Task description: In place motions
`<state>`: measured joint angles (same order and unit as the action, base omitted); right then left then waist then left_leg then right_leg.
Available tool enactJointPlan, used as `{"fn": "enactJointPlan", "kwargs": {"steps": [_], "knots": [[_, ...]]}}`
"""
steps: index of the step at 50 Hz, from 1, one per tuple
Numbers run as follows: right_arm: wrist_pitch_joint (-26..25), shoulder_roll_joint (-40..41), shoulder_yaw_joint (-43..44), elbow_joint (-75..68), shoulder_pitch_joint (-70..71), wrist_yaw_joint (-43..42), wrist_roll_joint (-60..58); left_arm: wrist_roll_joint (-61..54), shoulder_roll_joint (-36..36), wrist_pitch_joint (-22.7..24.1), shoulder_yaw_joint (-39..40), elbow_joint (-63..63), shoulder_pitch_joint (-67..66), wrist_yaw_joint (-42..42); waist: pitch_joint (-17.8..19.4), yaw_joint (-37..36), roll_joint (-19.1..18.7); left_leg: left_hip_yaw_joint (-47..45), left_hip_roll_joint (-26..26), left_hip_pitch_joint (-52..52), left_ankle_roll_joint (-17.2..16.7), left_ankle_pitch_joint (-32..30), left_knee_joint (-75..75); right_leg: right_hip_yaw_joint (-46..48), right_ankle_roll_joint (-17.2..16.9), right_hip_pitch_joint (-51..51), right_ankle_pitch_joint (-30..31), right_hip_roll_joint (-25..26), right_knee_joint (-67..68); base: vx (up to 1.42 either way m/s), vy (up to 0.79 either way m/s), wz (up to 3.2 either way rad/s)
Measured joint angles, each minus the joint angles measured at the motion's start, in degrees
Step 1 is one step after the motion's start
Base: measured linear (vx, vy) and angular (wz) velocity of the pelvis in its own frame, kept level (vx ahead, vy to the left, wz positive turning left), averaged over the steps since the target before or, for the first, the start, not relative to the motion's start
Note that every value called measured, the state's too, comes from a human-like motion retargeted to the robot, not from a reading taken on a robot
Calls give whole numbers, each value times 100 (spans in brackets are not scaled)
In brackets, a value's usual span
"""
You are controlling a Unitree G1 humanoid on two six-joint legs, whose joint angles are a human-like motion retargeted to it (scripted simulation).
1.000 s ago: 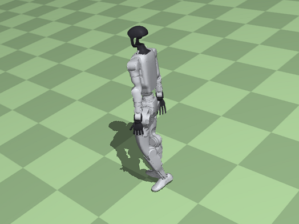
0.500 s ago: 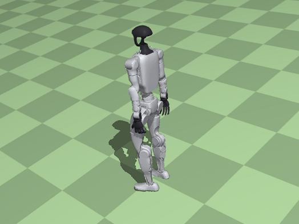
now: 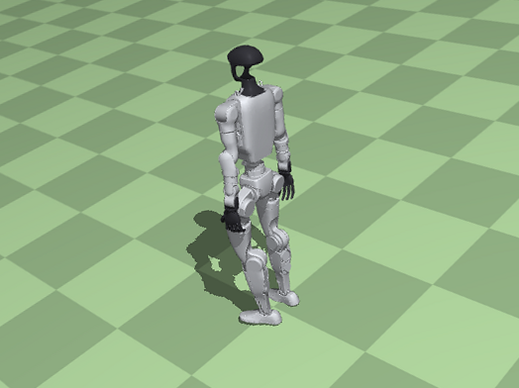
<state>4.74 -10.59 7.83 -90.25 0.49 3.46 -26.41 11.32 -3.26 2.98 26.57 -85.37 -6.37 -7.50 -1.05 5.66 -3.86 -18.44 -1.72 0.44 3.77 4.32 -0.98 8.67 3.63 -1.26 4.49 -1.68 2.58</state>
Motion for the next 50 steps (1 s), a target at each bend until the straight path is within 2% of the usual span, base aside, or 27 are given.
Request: {"fn": "enactJointPlan", "kwargs": {"steps": [6,10,14,17,19,22,23,25,26,27,28,29,31,33,38,43,45,47,50], "knots": [[47,28,-38,53,65,15,210,73,-4,1,17,41,60,-45,82,-36,-45,336,123,-265,-159,-56,-177,57,16,-221,-293,-45,658,-4,1,47],[69,97,-129,97,60,30,237,122,-100,-14,-43,80,114,-82,206,195,-80,1004,190,-472,-266,-221,-262,-782,89,-395,-154,192,1046,-6,-10,153],[112,136,-206,147,13,23,191,120,-151,-22,-47,135,137,-31,306,357,-10,1806,63,-664,-399,-461,-271,-2348,-362,-313,-97,509,998,-9,-15,184],[126,125,-273,150,29,25,133,79,-207,-25,-46,192,196,-106,365,401,57,2542,-85,-868,-579,-695,-250,-2383,-514,-252,-277,517,904,-9,-18,223],[126,97,-340,136,59,41,68,69,-248,-28,-55,272,208,-181,386,179,118,2800,-111,-1014,-732,-828,-232,-1776,-375,-193,-354,335,722,-14,-20,147],[122,41,-258,199,116,81,-53,32,-293,-18,-243,393,275,-230,536,-357,197,2807,-123,-1226,-846,-1010,-247,-1095,-376,-61,-368,151,506,-27,-19,153],[138,16,-165,272,125,81,-84,-6,-285,28,-340,411,335,-163,621,-475,187,2871,-148,-1317,-807,-1076,-273,-779,-414,-31,-382,68,453,-41,-14,231],[196,-61,-72,430,113,68,-124,-192,-260,183,-484,385,448,84,727,-612,247,2616,-141,-1528,-438,-1035,-361,-130,-465,62,-413,-153,336,-43,-12,257],[215,-108,-73,467,104,52,-151,-307,-247,281,-503,336,475,187,756,-619,303,1890,-7,-1574,-226,-852,-448,50,-442,95,-441,-205,322,-33,-8,264],[221,-152,-67,484,97,24,-187,-399,-232,371,-500,289,488,267,771,-624,332,1092,189,-1578,-188,-698,-517,261,-418,127,-477,-232,315,-23,-5,268],[201,-189,-49,461,93,-32,-243,-445,-210,446,-455,248,476,300,759,-630,302,151,513,-1497,-496,-603,-550,531,-392,155,-528,-206,323,-17,-2,274],[175,-221,-14,413,72,-102,-293,-467,-182,502,-417,216,436,326,710,-615,319,-719,707,-1398,-594,-531,-599,794,-390,182,-572,-251,320,-11,1,282],[140,-273,80,297,-7,-215,-324,-479,-145,597,-372,178,318,429,556,-508,409,-2235,920,-1139,-583,-400,-754,1389,-427,244,-668,-427,304,-10,6,321],[147,-305,165,195,-108,-235,-249,-451,-153,687,-331,143,202,662,412,-406,539,-3010,1000,-965,-463,-243,-1049,2005,-488,334,-779,-614,286,-6,2,334],[96,-287,374,68,-391,-303,-289,-318,-253,609,-32,-83,51,1169,105,-429,765,-3184,1119,-854,-243,284,-1927,3400,-740,624,-953,-884,189,0,8,290],[-16,-196,589,11,-617,-365,-291,-436,-303,431,304,-260,-70,1113,-256,-584,859,-3709,930,-550,-148,470,-1644,4806,-998,874,-983,-886,36,8,16,246],[-3,-166,696,78,-701,-317,-285,-513,-275,404,382,-226,-116,1022,-343,-674,822,-3484,687,-501,-98,312,-1293,5304,-1098,993,-970,-781,-26,12,18,214],[42,-169,768,186,-767,-250,-297,-547,-217,406,446,-150,-146,941,-339,-841,685,-2976,467,-475,-415,134,-830,5677,-1155,1144,-969,-534,-88,14,22,162],[58,-195,751,251,-799,-220,-344,-592,-96,438,565,-54,-240,885,-317,-1030,615,-2239,145,-492,-201,-73,-268,6063,-1240,1366,-920,-437,-63,16,22,131]]}}
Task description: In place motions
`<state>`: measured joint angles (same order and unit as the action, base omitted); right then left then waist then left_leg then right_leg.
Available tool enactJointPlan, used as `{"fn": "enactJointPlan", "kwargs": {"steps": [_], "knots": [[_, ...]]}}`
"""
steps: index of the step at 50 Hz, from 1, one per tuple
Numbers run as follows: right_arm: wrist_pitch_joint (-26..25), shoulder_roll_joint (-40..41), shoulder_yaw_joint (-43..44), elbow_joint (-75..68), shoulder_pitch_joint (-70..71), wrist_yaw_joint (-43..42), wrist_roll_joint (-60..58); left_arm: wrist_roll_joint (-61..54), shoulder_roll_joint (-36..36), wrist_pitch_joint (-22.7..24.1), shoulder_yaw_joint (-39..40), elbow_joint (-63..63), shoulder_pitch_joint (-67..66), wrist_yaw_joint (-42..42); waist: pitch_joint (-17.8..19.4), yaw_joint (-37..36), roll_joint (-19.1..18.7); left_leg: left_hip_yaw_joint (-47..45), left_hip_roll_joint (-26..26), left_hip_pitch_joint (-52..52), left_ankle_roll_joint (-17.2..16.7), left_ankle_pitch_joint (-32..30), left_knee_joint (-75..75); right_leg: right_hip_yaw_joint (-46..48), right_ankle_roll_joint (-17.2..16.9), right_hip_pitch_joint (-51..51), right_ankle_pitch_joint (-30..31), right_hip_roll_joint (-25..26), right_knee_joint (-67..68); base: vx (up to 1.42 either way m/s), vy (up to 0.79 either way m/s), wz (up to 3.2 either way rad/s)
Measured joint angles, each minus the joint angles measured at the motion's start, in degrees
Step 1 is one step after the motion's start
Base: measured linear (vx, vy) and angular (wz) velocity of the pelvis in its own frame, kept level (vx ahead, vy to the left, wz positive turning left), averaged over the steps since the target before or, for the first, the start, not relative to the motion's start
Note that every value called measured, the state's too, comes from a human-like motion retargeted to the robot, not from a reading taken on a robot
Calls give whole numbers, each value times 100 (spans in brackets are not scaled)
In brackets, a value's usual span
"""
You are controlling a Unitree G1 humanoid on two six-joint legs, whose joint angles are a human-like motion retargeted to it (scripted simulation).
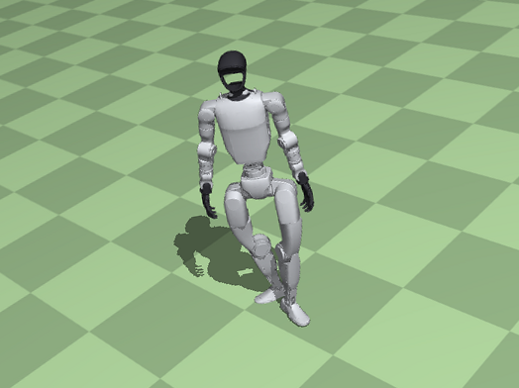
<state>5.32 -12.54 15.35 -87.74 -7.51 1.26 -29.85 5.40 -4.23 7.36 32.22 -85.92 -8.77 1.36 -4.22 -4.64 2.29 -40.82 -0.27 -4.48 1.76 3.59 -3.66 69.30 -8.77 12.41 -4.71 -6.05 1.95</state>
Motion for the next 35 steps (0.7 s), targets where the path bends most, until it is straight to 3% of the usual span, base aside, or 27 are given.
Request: {"fn": "enactJointPlan", "kwargs": {"steps": [5,9,12,15,17,20,31,35], "knots": [[41,24,-83,11,62,75,90,-151,121,-1,91,-53,4,71,39,-171,-33,712,-119,-230,164,-56,78,255,-21,139,196,-68,275,14,21,109],[0,49,-153,76,125,139,4,-166,164,-36,58,-111,126,46,205,-180,-291,1304,71,-249,196,-83,59,109,292,259,649,-116,866,14,14,115],[2,82,-249,106,158,102,4,-206,175,-16,-6,-92,195,-9,318,24,-627,1759,402,-280,172,-132,-6,-615,679,38,1044,-343,1884,13,11,150],[-46,107,-375,71,203,88,34,-81,152,-49,-22,-32,256,-99,395,331,-784,2212,482,-334,185,-222,2,-2006,870,-654,1204,-721,3164,14,7,163],[-70,154,-427,60,194,91,53,19,138,-56,-55,40,249,-127,405,439,-703,2374,366,-356,198,-307,66,-3339,506,-1142,1238,-432,3236,11,2,138],[-76,235,-469,119,221,138,57,89,58,-72,-88,103,292,-191,452,411,-537,2537,233,-398,196,-371,96,-4831,254,-1618,1081,74,3137,7,-5,96],[-12,281,-677,520,318,233,-81,189,-51,-352,-61,-22,346,-527,823,616,-56,3261,-425,-341,207,-467,79,-6744,-206,-2125,182,367,1125,7,-10,97],[-30,293,-679,536,347,243,6,297,7,-380,-76,-1,276,-549,1002,558,32,3466,-641,-133,201,-466,139,-7227,-258,-2194,151,414,388,7,-8,74]]}}
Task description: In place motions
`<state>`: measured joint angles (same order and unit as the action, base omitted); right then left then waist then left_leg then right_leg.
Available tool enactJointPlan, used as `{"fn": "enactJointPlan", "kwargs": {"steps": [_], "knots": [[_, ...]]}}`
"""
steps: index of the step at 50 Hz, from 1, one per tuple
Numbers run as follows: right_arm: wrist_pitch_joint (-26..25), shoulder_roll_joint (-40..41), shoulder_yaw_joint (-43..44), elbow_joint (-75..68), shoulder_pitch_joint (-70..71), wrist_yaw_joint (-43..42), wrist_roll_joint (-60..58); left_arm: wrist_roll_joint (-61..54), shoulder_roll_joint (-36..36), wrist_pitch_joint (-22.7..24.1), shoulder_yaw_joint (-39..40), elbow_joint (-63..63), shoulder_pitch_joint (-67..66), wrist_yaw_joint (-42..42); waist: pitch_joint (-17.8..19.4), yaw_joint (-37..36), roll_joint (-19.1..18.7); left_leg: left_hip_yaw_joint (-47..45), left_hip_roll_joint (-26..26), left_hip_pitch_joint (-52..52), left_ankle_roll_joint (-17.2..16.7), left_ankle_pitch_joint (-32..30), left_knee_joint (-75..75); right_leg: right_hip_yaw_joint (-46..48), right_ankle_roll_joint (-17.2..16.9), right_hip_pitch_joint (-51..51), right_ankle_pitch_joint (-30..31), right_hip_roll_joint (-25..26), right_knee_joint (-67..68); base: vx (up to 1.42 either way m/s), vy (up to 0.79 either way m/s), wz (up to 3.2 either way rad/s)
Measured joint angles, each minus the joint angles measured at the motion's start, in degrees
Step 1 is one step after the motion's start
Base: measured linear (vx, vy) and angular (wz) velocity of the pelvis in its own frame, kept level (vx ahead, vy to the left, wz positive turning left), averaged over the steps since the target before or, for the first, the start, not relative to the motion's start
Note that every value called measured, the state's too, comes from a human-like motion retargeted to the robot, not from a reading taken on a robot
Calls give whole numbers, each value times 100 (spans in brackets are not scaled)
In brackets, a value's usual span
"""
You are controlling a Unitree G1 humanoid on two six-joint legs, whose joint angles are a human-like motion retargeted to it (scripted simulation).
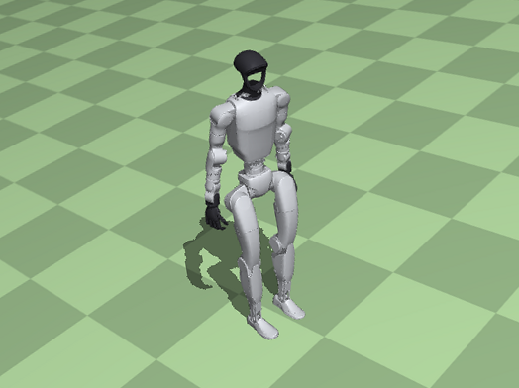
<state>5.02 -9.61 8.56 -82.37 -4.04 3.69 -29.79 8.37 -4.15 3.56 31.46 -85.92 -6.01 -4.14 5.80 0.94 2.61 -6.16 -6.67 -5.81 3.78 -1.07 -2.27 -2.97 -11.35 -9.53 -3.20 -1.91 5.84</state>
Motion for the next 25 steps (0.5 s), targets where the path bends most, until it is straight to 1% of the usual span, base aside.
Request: {"fn": "enactJointPlan", "kwargs": {"steps": [1,2,3,5,8,10,15,19,25], "knots": [[-16,7,5,-26,17,8,25,33,5,-17,3,-6,-3,-7,34,2,-4,94,-35,47,-5,-5,13,115,118,40,366,-15,-174,6,-10,77],[-30,14,7,-55,24,15,44,62,11,-32,8,-11,-15,-11,52,-15,-7,175,-68,85,-11,-8,24,262,187,103,557,-50,-318,5,-12,76],[-40,20,1,-89,9,16,49,84,18,-42,14,-14,-44,-9,35,-70,-5,228,-97,106,-22,-6,32,471,158,212,395,-125,-404,6,-9,68],[-82,30,58,-188,-16,42,25,143,13,-73,-1,-31,-78,-15,-9,-190,9,388,-194,150,-32,-17,50,1434,43,436,369,-324,-564,9,-5,74],[-177,27,237,-313,-100,64,-65,138,107,-95,-16,-21,-145,61,-129,-521,-65,616,-229,156,-59,-7,12,1322,58,546,250,-315,-577,9,-10,69],[-232,15,337,-352,-103,66,-109,-28,205,-64,43,-21,-147,124,-175,-672,-108,762,-244,122,-68,13,-54,1288,147,564,170,-311,-537,2,-7,66],[-261,-16,306,-285,-14,40,-72,-420,355,-36,248,-89,-103,16,-243,-532,-224,1176,-275,95,-106,14,-148,1635,284,780,-2,-266,-560,1,-9,73],[-247,3,300,-227,23,79,34,-229,308,-28,143,-70,-131,46,-367,-444,-295,1502,-272,61,-153,12,-175,1829,362,881,-105,-220,-570,3,-6,67],[-229,81,280,-155,68,152,45,79,187,-16,-95,-19,-133,92,-404,-517,-277,1664,-239,111,-236,39,-172,1973,474,1031,-190,-156,-583,2,-10,39]]}}
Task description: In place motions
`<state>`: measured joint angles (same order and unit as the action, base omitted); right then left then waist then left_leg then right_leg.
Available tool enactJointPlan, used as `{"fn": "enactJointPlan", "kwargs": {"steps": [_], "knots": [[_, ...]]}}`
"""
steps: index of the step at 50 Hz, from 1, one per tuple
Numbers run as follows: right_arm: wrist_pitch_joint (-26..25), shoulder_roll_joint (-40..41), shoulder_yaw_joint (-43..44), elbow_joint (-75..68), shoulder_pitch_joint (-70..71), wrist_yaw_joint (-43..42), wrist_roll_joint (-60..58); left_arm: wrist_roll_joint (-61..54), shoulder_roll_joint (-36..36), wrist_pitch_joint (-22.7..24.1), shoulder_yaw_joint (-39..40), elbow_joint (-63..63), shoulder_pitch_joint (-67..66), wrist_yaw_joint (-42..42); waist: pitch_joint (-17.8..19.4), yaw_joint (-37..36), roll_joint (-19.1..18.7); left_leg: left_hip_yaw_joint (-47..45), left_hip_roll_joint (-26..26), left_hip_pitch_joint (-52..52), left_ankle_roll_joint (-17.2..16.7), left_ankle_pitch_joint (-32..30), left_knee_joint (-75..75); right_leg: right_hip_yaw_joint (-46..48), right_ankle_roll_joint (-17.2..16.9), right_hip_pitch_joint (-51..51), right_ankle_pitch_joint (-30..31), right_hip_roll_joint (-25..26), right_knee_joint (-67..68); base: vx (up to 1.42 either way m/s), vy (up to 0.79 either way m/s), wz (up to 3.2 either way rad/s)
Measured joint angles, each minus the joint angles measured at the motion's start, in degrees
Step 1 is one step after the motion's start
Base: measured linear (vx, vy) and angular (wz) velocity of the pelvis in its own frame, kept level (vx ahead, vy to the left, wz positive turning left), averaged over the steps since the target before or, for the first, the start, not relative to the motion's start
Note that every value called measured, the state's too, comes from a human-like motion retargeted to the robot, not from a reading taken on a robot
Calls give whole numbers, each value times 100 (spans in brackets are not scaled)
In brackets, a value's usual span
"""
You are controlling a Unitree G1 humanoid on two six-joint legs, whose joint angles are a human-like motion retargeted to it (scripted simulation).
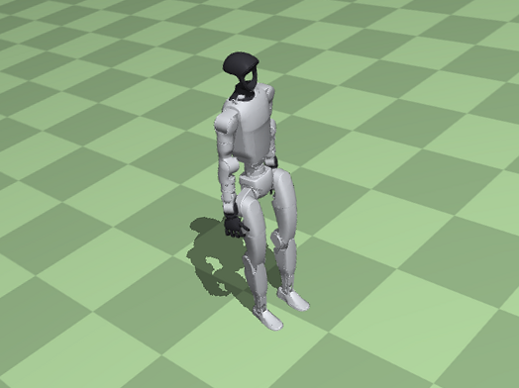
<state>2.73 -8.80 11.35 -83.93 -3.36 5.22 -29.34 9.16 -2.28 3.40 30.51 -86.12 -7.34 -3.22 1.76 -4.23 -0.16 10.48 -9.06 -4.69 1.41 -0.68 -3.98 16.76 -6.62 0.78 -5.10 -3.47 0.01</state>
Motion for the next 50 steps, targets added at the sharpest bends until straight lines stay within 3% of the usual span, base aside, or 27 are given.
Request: {"fn": "enactJointPlan", "kwargs": {"steps": [11,20,25,30,36,39,44,50], "knots": [[21,40,-60,36,-46,115,-180,-351,112,-26,234,-94,48,12,-64,36,94,13,39,56,-23,69,-43,45,91,101,1,43,29,3,-7,7],[37,-77,83,-23,-93,96,-193,-399,54,-26,99,-75,139,33,-56,-265,174,-733,50,4,166,76,-122,-594,81,-98,103,22,261,4,0,-73],[55,-183,92,110,-88,65,-172,-340,21,8,-23,-27,167,-1,-54,316,156,-654,11,317,255,150,163,-619,22,-304,123,-103,511,3,7,-28],[128,-234,-24,377,55,124,-152,-368,-83,43,-130,-13,271,-67,173,575,166,-1386,66,432,384,258,298,-1304,67,-712,272,18,838,-9,7,-146],[200,-180,-235,660,224,194,-37,-72,-401,-7,-371,37,358,-161,560,1109,271,-2651,151,581,444,362,523,-2144,100,-987,859,370,496,-25,6,-190],[198,-179,-373,642,219,235,-48,57,-514,-20,-316,107,305,-153,630,1287,255,-3501,363,578,406,443,588,-1420,288,-1174,799,323,531,-27,4,-260],[135,-294,-365,344,193,125,-88,69,-642,-49,-180,138,332,-110,702,1463,255,-4746,637,571,322,583,636,1028,329,-1127,678,-250,779,-31,1,-234],[-39,-542,1,-283,63,-222,75,106,-637,-70,-144,134,409,-28,567,1683,73,-5757,974,492,236,820,503,2174,536,-972,562,-492,1177,-17,1,-184]]}}
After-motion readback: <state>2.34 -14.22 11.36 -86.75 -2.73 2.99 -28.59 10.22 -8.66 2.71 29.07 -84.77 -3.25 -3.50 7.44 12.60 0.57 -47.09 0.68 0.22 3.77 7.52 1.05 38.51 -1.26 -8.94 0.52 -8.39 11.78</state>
